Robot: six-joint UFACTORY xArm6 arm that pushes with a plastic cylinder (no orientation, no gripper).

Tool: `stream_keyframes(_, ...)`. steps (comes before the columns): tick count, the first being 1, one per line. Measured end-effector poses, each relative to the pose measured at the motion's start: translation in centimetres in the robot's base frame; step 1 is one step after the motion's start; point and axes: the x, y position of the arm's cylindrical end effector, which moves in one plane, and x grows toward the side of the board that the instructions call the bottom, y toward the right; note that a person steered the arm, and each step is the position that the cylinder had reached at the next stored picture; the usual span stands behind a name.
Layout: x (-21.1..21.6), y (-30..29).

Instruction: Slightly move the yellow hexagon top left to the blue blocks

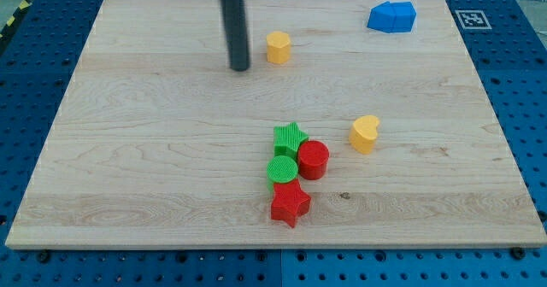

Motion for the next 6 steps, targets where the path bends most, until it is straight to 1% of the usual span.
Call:
stream_keyframes(1, -3.8, 6.6)
stream_keyframes(2, -5.6, 9.7)
stream_keyframes(3, -5.0, 8.6)
stream_keyframes(4, -5.1, 6.0)
stream_keyframes(5, -7.0, 7.4)
stream_keyframes(6, -8.6, 12.6)
